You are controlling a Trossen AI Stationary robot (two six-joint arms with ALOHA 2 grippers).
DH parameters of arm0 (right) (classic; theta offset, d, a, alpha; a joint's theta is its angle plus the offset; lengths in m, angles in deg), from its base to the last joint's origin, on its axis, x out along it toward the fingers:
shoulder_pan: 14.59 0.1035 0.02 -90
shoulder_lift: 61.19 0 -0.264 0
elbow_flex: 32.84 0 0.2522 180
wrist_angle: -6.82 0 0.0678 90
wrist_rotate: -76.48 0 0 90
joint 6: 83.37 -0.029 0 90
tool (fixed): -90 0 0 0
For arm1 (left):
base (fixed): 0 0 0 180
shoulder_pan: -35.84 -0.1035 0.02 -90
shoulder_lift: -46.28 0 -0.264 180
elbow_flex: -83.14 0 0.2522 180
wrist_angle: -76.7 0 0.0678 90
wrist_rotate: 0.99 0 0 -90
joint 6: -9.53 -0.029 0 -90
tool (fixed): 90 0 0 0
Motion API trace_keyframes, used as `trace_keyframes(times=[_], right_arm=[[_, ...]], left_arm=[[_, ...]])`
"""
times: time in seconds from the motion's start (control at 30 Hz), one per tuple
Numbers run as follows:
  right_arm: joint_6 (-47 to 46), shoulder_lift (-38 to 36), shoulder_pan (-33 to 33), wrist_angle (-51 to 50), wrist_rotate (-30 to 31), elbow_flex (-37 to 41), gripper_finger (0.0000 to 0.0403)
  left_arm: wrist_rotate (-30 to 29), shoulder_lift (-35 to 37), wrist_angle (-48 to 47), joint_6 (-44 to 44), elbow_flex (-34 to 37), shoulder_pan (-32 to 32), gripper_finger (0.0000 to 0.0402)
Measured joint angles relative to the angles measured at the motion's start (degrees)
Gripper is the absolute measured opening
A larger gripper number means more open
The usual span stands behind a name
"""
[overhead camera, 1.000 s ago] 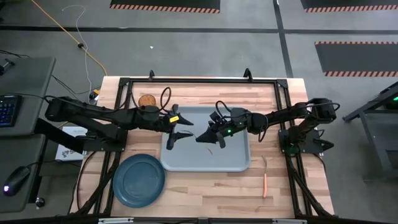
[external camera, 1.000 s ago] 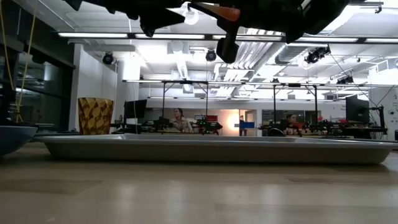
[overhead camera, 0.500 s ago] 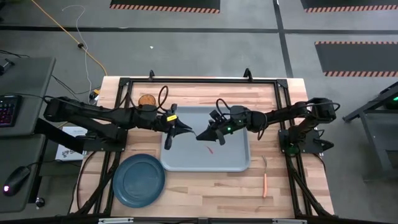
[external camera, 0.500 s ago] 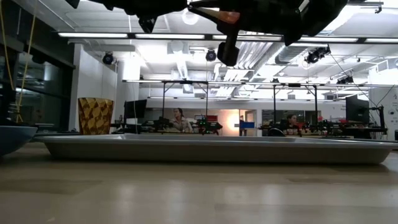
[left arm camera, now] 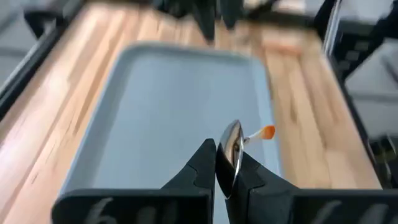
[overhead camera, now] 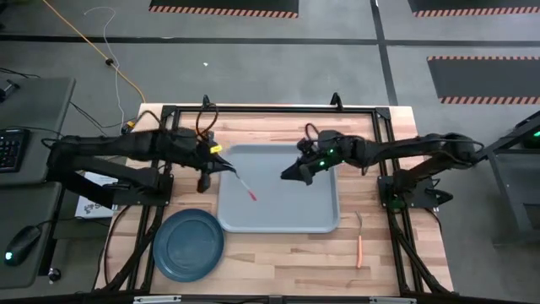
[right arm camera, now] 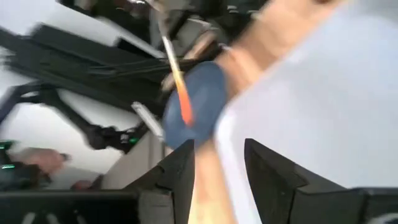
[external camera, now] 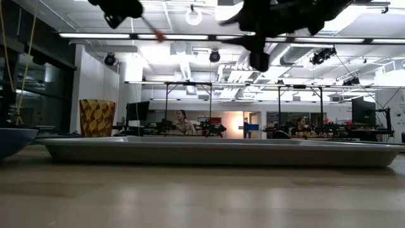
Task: Pick and place plate/cup/fork/spoon on tray
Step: Put the orange spoon on the gray tray
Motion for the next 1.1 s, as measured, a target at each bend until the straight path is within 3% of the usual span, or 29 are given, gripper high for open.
trace_keyframes(times=[0.2, 0.37, 0.67, 0.83, 1.1], right_arm=[[2.6, -5.5, -1.2, -6.8, 3.7, 0.0, 0.0133], [2.9, -6.6, -1.1, -8.7, 5.2, 0.0, 0.0133], [4.2, -6.6, -1.0, -10.6, 6.4, 0.0, 0.0133], [4.6, -6.6, -1.0, -11.1, 9.7, 0.0, 0.0133], [4.8, -6.6, -1.0, -11.2, 10.2, 0.0, 0.0133]], left_arm=[[10.6, -14.7, -23.8, -4.3, -14.7, -9.3, 0.0001], [22.3, -26.7, -28.3, -9.3, -16.7, -15.5, 0.0001], [23.7, -42.6, -27.3, -13.3, -16.7, -19.8, 0.0001], [24.2, -47.9, -27.2, -14.7, -16.7, -20.4, 0.0001], [23.2, -53.8, -25.2, -14.8, -16.8, -20.4, 0.0001]])
